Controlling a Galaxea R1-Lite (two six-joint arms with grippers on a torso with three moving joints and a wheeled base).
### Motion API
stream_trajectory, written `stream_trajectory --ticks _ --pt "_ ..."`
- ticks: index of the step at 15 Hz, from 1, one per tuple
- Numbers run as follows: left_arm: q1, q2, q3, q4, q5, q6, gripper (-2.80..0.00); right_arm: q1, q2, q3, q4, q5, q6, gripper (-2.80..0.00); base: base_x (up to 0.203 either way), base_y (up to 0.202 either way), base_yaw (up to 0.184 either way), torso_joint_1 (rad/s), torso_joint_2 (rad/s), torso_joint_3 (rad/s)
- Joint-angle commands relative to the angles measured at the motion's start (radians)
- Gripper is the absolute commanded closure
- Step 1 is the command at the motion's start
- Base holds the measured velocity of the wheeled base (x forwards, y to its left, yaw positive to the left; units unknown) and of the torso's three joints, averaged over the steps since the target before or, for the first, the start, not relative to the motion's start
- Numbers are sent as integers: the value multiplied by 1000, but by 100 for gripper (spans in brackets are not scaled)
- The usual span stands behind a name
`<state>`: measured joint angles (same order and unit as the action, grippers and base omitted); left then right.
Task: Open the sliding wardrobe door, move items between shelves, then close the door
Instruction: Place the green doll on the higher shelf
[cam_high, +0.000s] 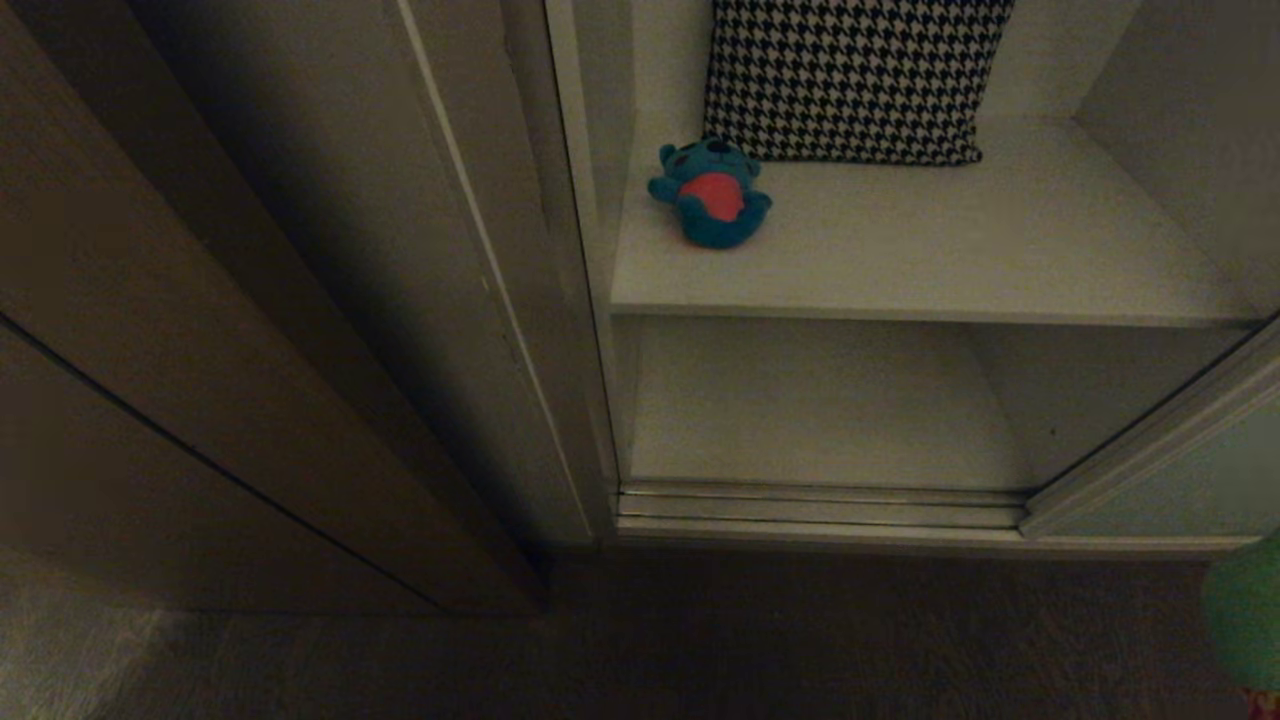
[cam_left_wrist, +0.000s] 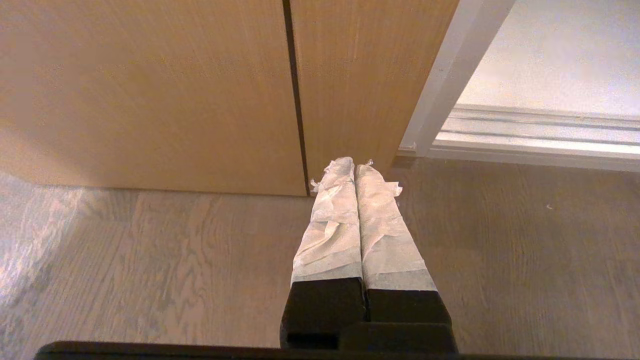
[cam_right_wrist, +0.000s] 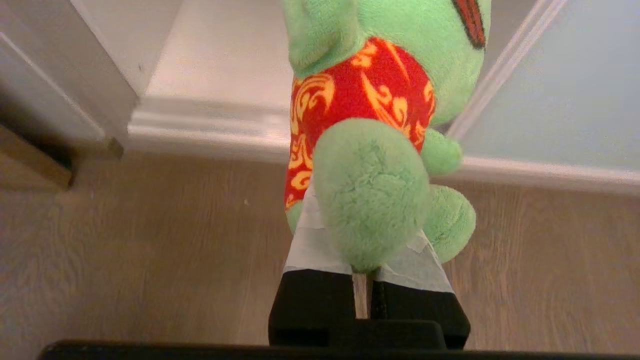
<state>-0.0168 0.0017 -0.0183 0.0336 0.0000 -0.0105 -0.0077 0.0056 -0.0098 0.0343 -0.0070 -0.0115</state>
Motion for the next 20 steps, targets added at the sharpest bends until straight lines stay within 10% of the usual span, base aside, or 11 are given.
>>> stream_trajectory --ticks 1,11,20 --pt "-1 1 0 0 0 0 0 0 53 -76 49 0 4 0 0 0 0 0 0 0" --pt "0 1 0 0 0 0 0 -3 720 -706 65 -12 23 0 0 0 0 0 0 0" --pt "0 1 0 0 0 0 0 -56 1365 -960 -337 -66 12 0 0 0 0 0 0 0"
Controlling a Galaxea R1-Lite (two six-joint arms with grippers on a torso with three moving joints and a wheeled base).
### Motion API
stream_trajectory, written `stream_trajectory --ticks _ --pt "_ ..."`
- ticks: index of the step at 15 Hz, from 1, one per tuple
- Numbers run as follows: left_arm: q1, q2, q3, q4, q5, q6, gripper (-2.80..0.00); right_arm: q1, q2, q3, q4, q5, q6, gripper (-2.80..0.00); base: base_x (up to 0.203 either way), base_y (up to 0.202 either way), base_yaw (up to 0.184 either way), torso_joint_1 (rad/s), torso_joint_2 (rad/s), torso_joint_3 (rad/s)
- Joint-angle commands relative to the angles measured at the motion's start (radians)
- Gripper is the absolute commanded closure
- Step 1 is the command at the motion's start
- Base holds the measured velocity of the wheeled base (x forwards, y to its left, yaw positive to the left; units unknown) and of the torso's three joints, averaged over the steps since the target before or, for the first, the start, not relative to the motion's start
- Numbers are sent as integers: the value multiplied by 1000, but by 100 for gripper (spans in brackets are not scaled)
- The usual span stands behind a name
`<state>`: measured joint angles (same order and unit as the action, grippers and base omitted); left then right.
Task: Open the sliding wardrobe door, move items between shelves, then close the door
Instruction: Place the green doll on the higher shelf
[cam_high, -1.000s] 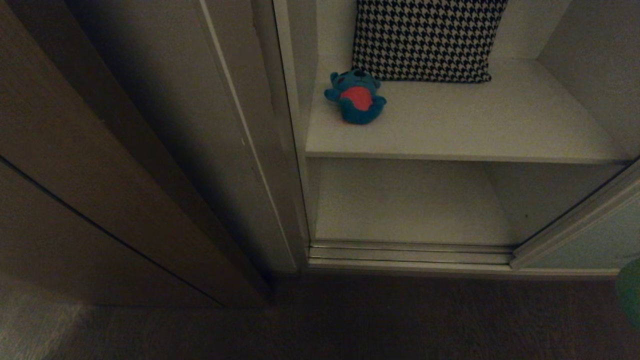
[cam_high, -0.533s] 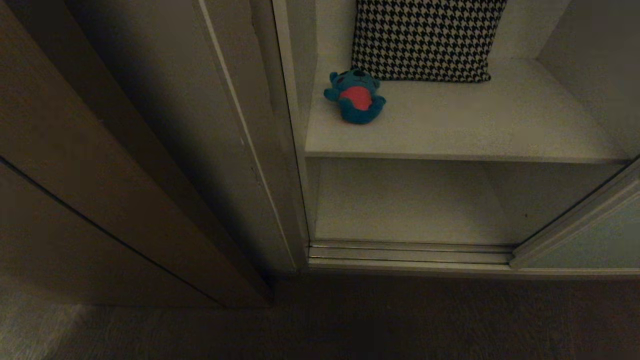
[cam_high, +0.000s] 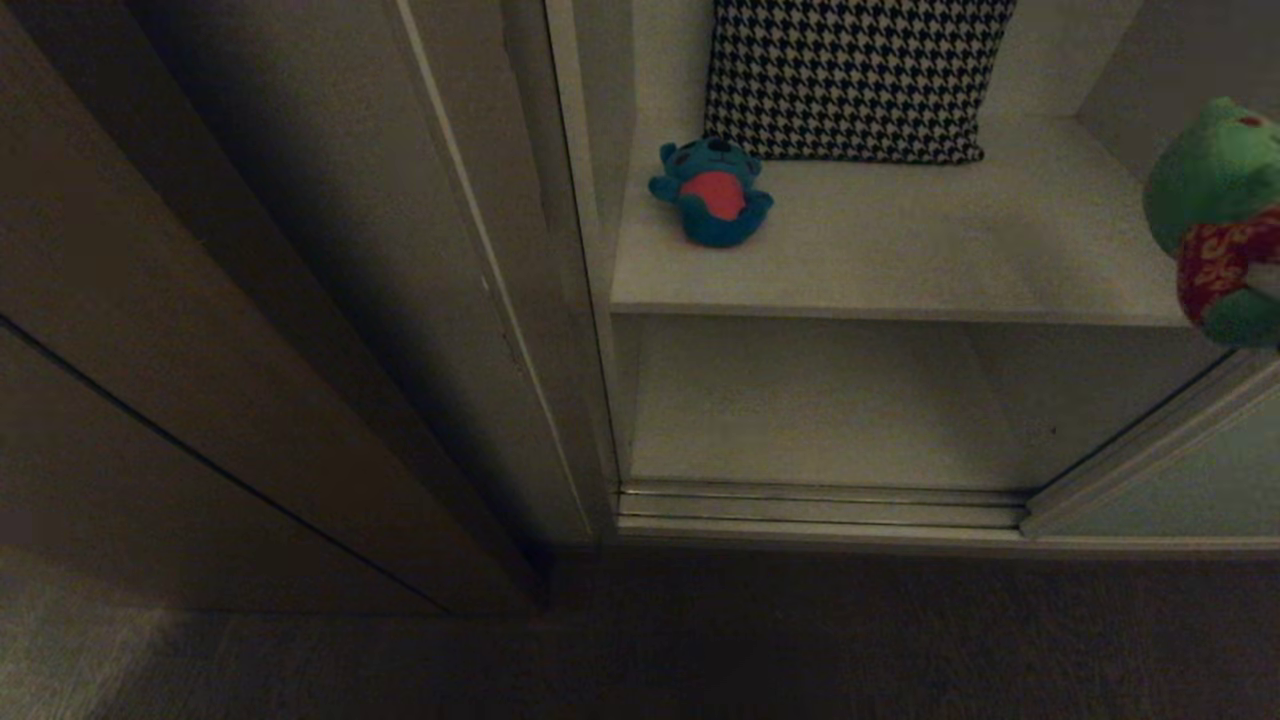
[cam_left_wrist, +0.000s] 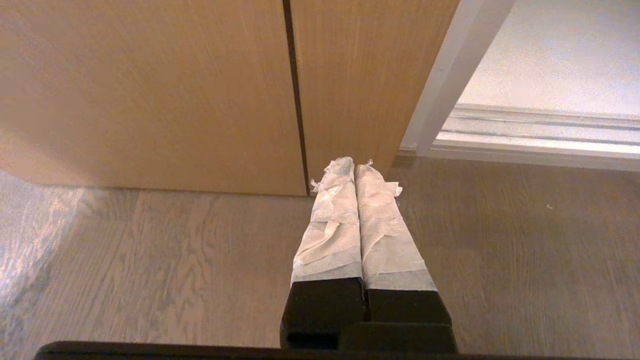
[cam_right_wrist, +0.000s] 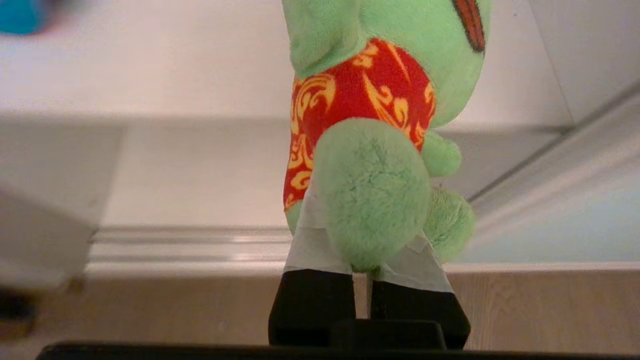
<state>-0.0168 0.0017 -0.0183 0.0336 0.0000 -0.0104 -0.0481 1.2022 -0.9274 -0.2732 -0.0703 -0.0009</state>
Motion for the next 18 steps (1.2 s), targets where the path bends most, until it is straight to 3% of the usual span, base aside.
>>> stream_trajectory --ticks 1,7,18 --pt "0 1 0 0 0 0 0 -24 225 -72 -58 -4 4 0 0 0 0 0 0 0" --pt "0 1 0 0 0 0 0 -64 547 -255 -291 -19 -38 0 0 0 0 0 0 0" --pt "0 1 0 0 0 0 0 -65 738 -473 -339 -70 -50 0 0 0 0 0 0 0"
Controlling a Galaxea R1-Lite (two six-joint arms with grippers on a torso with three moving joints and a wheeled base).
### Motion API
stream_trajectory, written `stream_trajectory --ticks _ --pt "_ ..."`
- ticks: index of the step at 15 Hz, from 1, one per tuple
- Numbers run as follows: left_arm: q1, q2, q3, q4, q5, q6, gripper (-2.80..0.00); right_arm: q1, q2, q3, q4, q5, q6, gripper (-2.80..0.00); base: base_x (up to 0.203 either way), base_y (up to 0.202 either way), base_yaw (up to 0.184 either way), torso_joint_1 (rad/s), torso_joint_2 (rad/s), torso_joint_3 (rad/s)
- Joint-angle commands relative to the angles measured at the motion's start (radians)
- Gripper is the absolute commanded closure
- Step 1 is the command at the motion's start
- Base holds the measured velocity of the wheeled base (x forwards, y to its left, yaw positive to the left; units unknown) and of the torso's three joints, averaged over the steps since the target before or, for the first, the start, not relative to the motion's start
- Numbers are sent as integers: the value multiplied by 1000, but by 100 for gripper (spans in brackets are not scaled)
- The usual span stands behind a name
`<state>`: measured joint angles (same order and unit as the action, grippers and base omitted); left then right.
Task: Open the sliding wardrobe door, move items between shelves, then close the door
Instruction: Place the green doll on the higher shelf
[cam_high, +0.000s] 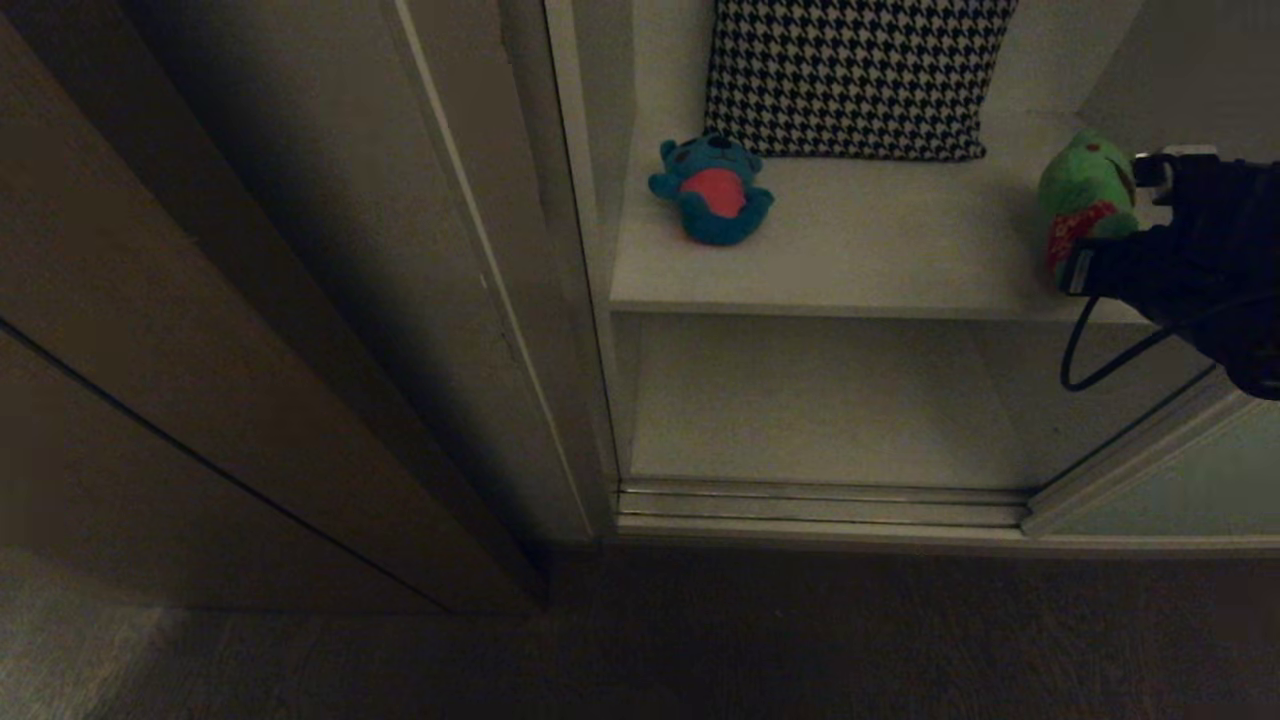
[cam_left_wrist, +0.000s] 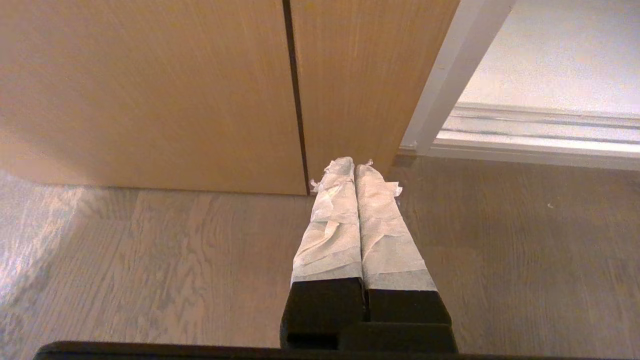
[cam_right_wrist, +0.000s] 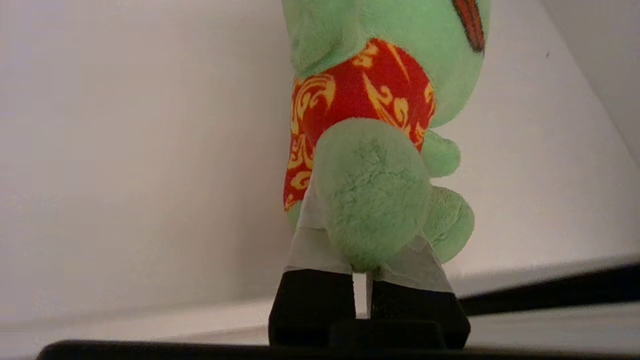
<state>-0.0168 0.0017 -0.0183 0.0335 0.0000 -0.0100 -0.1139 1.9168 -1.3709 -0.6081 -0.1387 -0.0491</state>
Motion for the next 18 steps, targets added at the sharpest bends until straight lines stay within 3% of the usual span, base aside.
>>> stream_trajectory --ticks 1,13,14,18 --pt "-2 1 0 0 0 -1 0 0 33 -50 -4 -4 -2 0 0 0 0 0 0 0" --pt "0 1 0 0 0 -1 0 17 133 -204 1 -8 -23 0 0 0 0 0 0 0" --pt "0 1 0 0 0 -1 0 19 149 -221 2 -15 -25 -280 0 0 0 0 0 0" --pt "0 1 0 0 0 -1 0 48 177 -232 -10 -57 -38 -280 0 0 0 0 0 0"
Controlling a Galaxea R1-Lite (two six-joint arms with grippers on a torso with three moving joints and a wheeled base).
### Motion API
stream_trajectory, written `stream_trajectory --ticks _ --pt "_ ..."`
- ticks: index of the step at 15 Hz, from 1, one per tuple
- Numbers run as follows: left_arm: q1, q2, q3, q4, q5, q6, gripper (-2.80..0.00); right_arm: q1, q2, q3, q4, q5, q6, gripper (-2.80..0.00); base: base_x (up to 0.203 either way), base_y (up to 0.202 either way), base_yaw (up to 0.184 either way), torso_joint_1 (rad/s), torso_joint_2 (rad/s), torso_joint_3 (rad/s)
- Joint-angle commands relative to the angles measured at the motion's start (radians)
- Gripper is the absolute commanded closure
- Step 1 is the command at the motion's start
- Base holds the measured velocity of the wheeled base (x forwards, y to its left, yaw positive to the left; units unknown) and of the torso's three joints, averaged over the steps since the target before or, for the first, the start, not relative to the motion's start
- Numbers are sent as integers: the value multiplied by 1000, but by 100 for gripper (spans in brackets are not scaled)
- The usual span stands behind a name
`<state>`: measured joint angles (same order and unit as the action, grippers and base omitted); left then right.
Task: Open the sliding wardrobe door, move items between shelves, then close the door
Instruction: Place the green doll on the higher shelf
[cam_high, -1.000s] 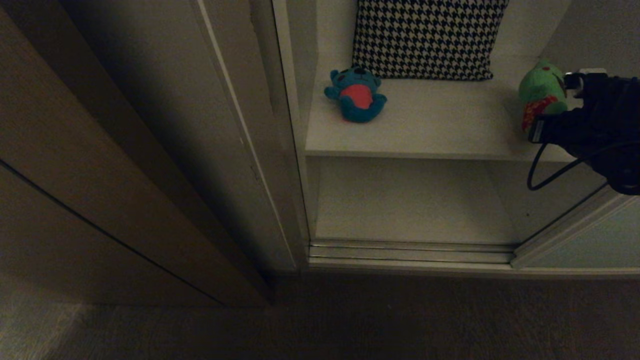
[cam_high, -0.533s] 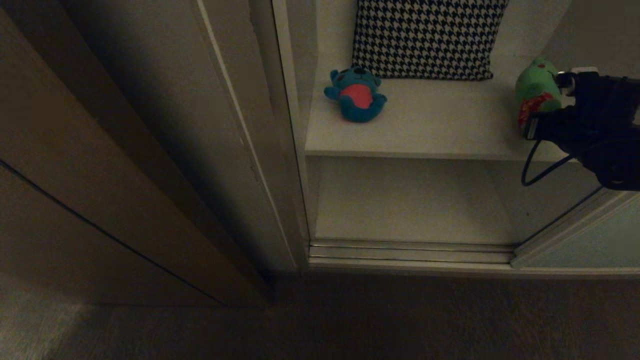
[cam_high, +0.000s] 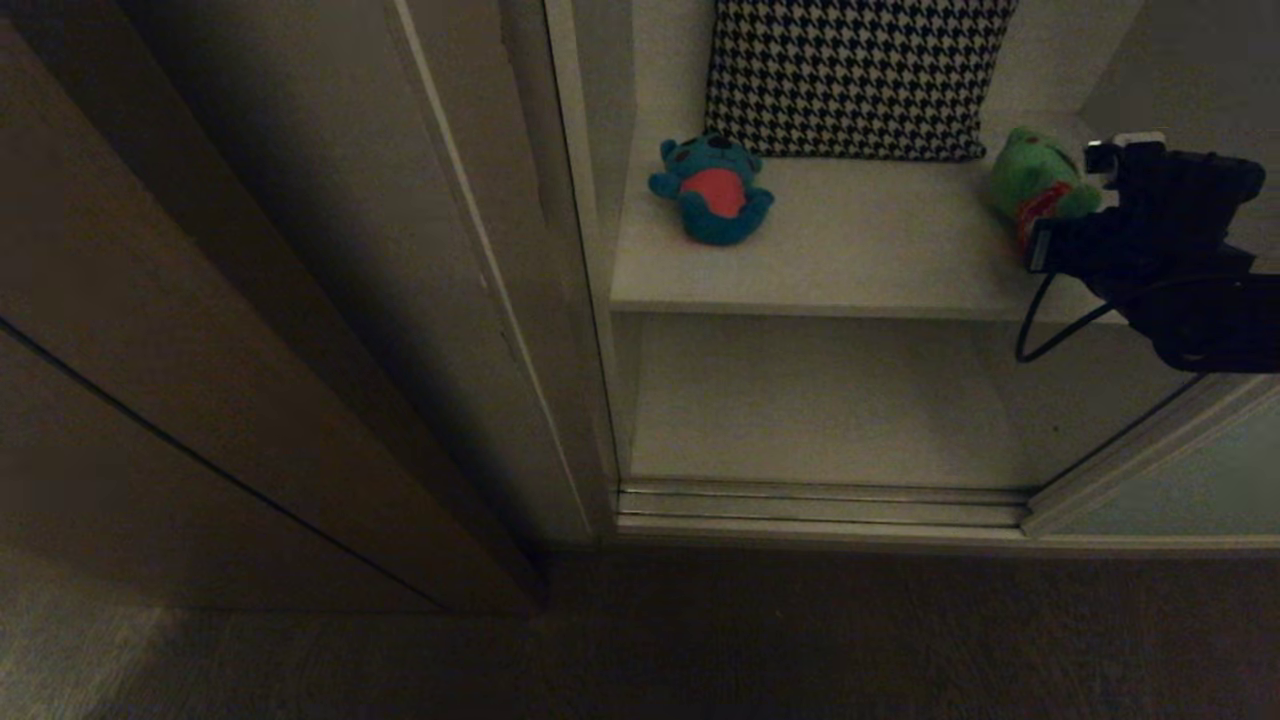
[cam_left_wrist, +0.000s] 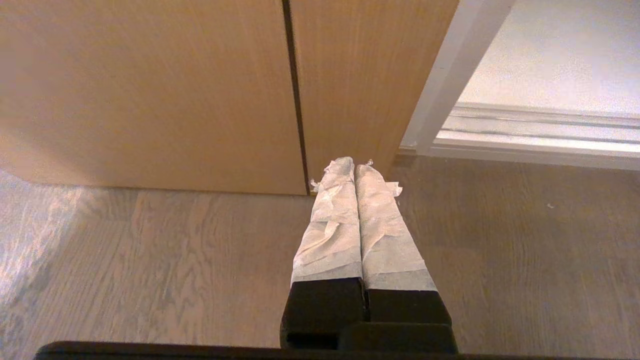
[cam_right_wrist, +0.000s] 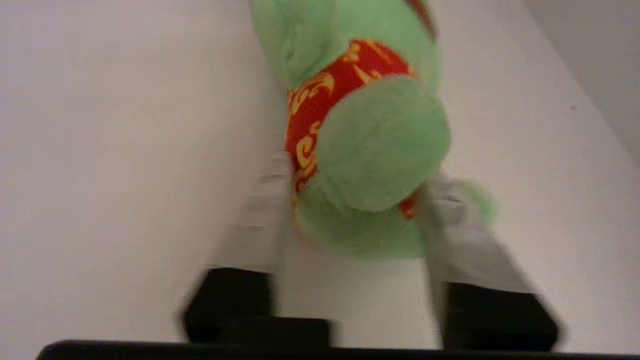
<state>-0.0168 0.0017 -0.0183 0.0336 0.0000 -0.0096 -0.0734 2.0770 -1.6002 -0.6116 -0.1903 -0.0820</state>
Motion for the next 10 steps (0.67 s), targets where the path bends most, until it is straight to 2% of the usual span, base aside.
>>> stream_trajectory --ticks 1,6,10 --pt "0 1 0 0 0 -1 0 9 18 -3 -15 -11 -14 -280 0 0 0 0 0 0" --pt "0 1 0 0 0 -1 0 7 -68 29 -103 -13 -14 -280 0 0 0 0 0 0" --pt "0 1 1 0 0 -1 0 11 -228 203 -181 0 -82 -280 0 0 0 0 0 0"
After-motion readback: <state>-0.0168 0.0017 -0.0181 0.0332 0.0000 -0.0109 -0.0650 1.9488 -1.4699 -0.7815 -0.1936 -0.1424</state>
